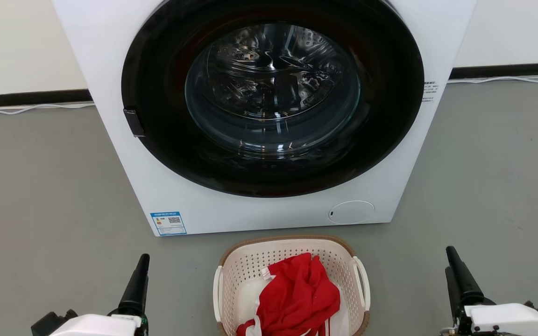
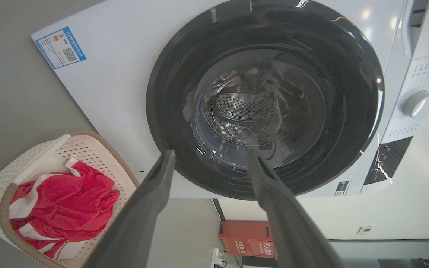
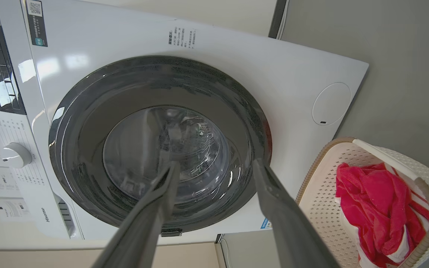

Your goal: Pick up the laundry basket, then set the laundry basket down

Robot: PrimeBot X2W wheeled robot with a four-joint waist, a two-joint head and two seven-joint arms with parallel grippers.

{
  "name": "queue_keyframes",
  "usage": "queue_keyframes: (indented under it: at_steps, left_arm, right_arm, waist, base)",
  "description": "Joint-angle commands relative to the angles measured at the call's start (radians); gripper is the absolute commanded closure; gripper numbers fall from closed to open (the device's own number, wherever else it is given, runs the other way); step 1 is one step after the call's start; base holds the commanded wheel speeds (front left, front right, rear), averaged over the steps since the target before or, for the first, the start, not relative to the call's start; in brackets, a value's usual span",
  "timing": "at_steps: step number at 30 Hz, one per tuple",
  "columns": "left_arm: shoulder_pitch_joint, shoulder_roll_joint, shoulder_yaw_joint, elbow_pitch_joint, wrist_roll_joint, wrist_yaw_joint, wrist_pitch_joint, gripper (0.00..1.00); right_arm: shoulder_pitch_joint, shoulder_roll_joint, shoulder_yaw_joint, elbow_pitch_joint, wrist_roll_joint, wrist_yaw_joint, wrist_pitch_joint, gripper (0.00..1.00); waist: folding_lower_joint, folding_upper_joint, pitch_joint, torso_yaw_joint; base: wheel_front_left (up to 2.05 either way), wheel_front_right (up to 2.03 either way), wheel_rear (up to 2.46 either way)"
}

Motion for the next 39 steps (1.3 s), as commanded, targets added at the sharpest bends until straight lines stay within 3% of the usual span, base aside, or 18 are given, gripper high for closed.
queue_keyframes:
  at_steps: [1, 13, 21, 39]
  left_arm:
    - [-0.022, 0.006, -0.002, -0.041, 0.040, 0.009, -0.011, 0.00]
    - [-0.019, 0.009, -0.036, -0.089, 0.277, 0.039, -0.046, 0.00]
    - [-0.016, 0.028, -0.079, -0.114, 0.454, 0.084, -0.073, 0.00]
    - [-0.015, 0.077, -0.160, -0.156, 0.672, 0.180, -0.123, 0.00]
  right_arm:
    - [-0.028, -0.010, 0.009, -0.041, -0.047, 0.002, -0.014, 0.00]
    - [-0.017, -0.012, 0.036, -0.079, -0.249, 0.003, -0.049, 0.00]
    - [-0.013, -0.013, 0.052, -0.095, -0.385, 0.004, -0.076, 0.00]
    - [-0.008, -0.015, 0.075, -0.127, -0.610, 0.005, -0.126, 0.00]
  waist:
    - [-0.0002, 0.0000, 0.000, 0.001]
    - [-0.0002, 0.0000, -0.001, 0.002]
    - [-0.0002, 0.0000, 0.000, 0.003]
    - [-0.0002, 0.0000, -0.001, 0.005]
  base:
    - [0.00, 0.00, 0.00]
    - [0.00, 0.00, 0.00]
    - [0.00, 0.00, 0.00]
    - [0.00, 0.00, 0.00]
